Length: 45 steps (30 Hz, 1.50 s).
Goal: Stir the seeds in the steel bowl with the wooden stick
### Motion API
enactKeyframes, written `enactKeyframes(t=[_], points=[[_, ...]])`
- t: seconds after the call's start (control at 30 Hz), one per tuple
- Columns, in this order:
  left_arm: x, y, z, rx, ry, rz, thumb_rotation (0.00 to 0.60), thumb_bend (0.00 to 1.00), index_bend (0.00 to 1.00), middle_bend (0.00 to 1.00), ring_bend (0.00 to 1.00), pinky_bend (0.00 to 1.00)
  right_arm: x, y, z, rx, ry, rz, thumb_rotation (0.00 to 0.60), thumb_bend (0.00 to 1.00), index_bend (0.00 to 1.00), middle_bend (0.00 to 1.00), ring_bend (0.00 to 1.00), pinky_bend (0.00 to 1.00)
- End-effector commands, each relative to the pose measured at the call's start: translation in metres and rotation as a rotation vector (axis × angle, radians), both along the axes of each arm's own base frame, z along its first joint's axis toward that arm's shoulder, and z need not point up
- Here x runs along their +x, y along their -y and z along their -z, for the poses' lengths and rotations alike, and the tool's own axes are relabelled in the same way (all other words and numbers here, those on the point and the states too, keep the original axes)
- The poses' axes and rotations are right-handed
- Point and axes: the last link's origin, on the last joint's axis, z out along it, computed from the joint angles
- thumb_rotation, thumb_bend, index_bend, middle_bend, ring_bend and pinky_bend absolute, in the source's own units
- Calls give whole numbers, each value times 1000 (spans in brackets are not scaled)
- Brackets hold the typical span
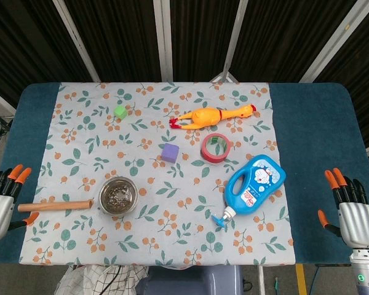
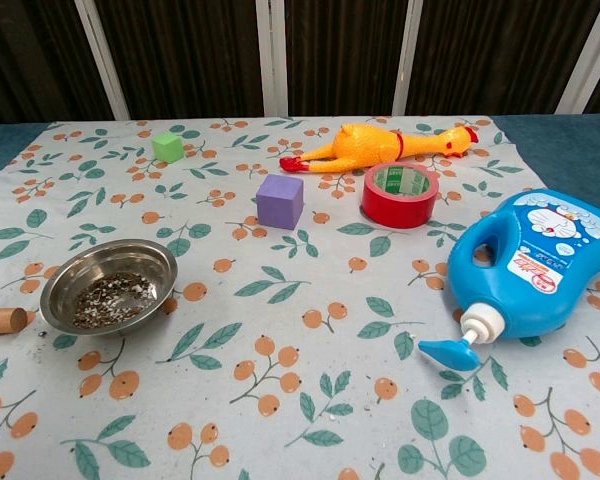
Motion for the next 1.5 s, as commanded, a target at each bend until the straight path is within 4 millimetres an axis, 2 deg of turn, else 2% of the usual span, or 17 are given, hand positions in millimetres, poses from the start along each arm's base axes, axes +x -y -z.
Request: enactKeyframes(t=[0.03, 0.87, 0.97, 1.07, 1.23, 1.33, 1.5], points=[[0, 0, 0, -1, 5, -2, 600, 67, 0, 0, 0, 0, 0, 0, 0, -1, -1, -1, 600, 398, 0, 0, 0, 0], [2, -2, 4, -26, -2, -23, 600, 68, 0, 0, 0, 0, -3, -1, -1, 1, 10, 9, 600, 397, 0, 0, 0, 0], [2, -2, 9, -54, -24, -44, 600, 68, 46, 7, 0, 0, -4, -2, -3, -3, 19, 13, 600, 396, 0, 0, 0, 0], [6, -3, 14, -86, -42, -61, 600, 90, 126, 72, 0, 0, -3, -3, -2, 1, 17, 9, 600, 397, 0, 0, 0, 0], [9, -7, 24, -127, -99, -78, 600, 136, 253, 272, 4, 0, -2, -3, -1, 4, 20, 5, 600, 397, 0, 0, 0, 0], [9, -12, 33, -154, -116, -103, 600, 173, 308, 322, 6, 0, -2, -3, -1, 5, 25, 7, 600, 396, 0, 0, 0, 0], [13, -24, 47, -186, -149, -120, 600, 224, 324, 359, 18, 0, -2, -3, -1, 6, 32, 5, 600, 397, 0, 0, 0, 0]])
